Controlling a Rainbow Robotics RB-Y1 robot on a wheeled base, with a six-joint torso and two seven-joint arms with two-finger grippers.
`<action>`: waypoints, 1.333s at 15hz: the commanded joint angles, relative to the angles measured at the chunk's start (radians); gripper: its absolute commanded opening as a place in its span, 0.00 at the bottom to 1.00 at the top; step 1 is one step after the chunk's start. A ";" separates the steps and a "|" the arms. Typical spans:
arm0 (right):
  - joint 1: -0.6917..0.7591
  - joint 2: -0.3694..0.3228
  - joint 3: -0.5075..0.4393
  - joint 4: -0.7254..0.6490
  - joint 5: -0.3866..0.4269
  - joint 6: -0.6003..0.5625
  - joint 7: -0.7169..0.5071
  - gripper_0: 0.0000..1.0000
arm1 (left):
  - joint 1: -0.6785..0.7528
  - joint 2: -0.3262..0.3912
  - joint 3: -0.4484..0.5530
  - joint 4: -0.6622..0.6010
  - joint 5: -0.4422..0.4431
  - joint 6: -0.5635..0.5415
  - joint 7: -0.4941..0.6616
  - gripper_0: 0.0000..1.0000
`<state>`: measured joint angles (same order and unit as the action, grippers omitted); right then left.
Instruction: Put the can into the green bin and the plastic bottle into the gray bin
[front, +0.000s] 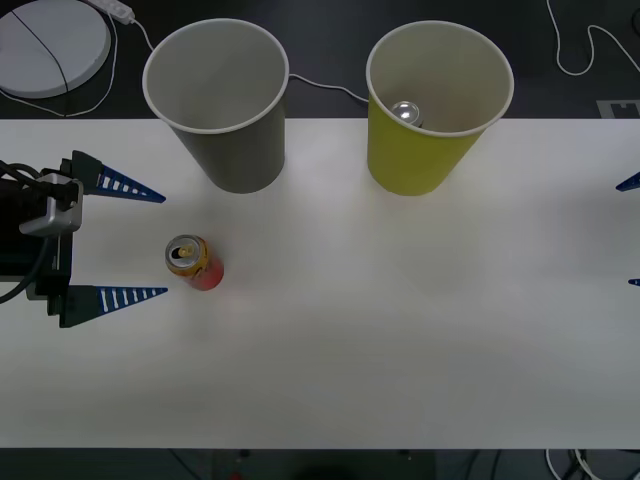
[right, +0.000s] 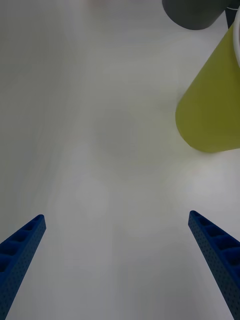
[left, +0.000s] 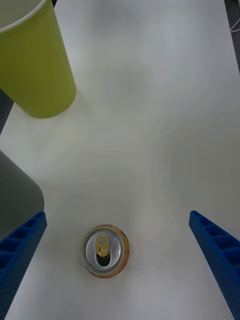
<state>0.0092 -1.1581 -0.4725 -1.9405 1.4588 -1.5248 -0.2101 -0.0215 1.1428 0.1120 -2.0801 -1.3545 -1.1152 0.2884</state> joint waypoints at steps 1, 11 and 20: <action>0.000 0.000 0.000 0.000 0.000 0.000 0.000 1.00 | 0.000 0.000 0.000 0.000 0.000 0.000 0.000 1.00; 0.000 0.000 0.000 0.000 0.000 0.000 0.000 1.00 | 0.038 -0.020 0.044 0.077 0.040 -0.061 -0.046 1.00; 0.000 0.000 0.000 0.000 0.000 0.000 0.000 1.00 | 0.058 -0.040 -0.037 0.302 0.175 -0.061 -0.278 1.00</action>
<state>0.0092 -1.1582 -0.4725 -1.9404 1.4588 -1.5248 -0.2101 0.0366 1.1029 0.0863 -1.7980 -1.1988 -1.1769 0.0389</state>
